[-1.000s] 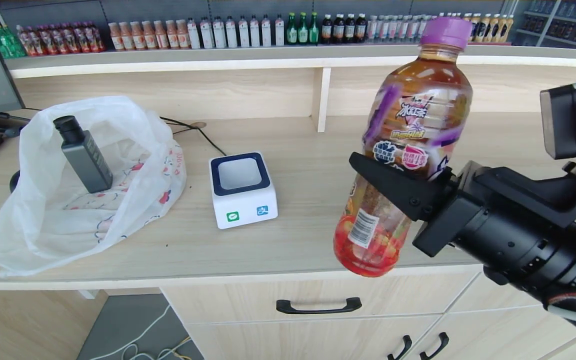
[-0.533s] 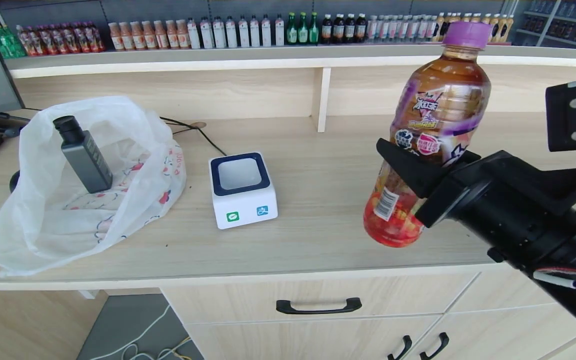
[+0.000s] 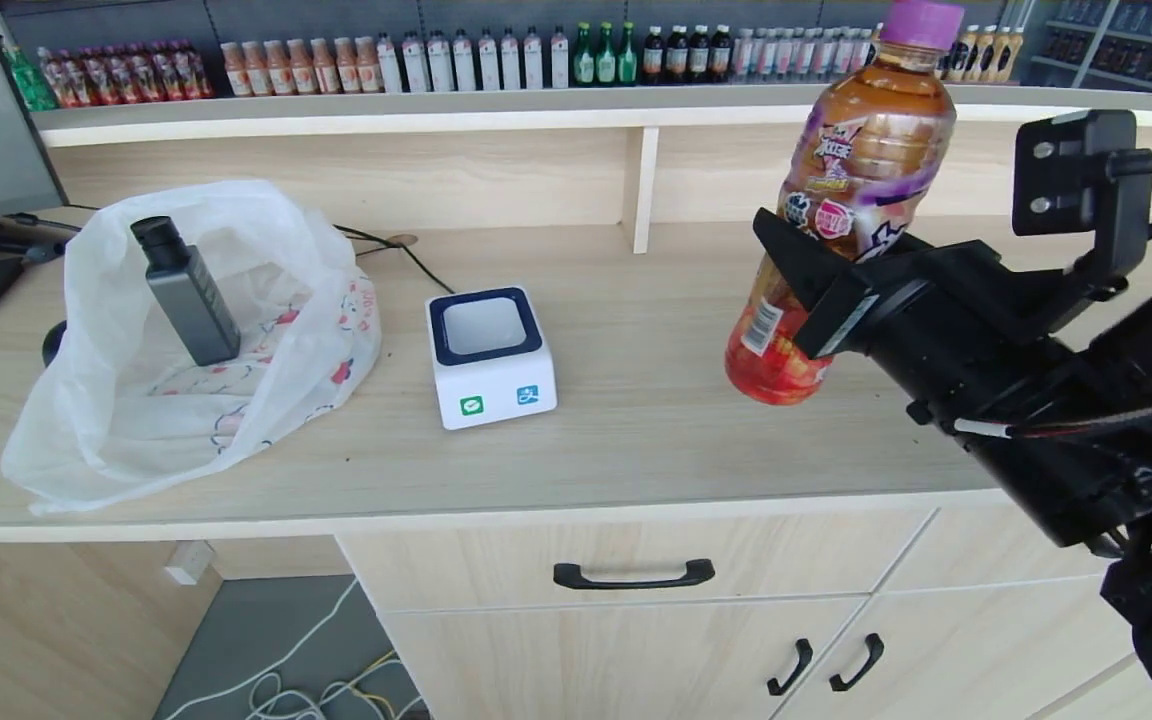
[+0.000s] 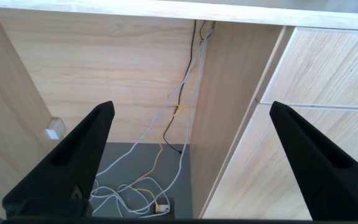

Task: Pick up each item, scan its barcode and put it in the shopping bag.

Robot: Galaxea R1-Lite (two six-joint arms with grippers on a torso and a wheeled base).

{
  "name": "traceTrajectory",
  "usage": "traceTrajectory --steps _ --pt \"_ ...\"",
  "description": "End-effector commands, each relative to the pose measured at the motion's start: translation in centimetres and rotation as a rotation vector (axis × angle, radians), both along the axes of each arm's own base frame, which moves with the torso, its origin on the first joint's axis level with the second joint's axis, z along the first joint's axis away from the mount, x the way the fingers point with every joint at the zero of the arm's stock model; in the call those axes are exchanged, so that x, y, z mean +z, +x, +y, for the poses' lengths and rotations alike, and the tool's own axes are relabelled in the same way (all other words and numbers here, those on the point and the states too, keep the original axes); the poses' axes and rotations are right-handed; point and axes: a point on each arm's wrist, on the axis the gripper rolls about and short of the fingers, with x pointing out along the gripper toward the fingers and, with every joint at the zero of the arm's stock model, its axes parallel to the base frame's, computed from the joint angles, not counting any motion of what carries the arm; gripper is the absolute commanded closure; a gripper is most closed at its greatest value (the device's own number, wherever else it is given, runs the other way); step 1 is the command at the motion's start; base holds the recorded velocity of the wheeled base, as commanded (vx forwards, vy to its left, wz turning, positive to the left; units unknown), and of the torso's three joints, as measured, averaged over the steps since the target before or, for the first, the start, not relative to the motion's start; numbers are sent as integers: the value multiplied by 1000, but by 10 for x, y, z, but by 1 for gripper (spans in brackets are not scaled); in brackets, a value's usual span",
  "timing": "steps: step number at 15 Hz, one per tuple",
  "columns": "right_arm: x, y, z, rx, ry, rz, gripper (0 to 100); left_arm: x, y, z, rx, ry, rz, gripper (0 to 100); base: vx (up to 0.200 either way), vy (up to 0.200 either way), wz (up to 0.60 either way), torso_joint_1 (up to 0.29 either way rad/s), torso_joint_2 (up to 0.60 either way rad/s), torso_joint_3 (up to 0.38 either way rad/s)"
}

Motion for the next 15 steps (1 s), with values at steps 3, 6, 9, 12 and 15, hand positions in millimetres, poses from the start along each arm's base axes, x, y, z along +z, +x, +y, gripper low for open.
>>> traceTrajectory --steps 3,6,9,12,15 --pt "4 4 1 -8 21 -27 100 0 0 0 0 0 -1 0 0 0 0 0 0 0" --pt "6 6 -2 -21 34 -32 100 0 0 0 0 -1 -1 0 0 133 0 6 3 0" --pt "6 6 -2 -23 47 -25 100 0 0 0 0 -3 -1 0 0 200 0 6 4 6" --pt "7 5 -2 -23 49 -28 100 0 0 0 0 -3 -1 0 0 200 0 -2 -1 1" --pt "9 3 -4 -19 52 -35 100 0 0 0 0 -3 -1 0 0 200 0 1 1 4"
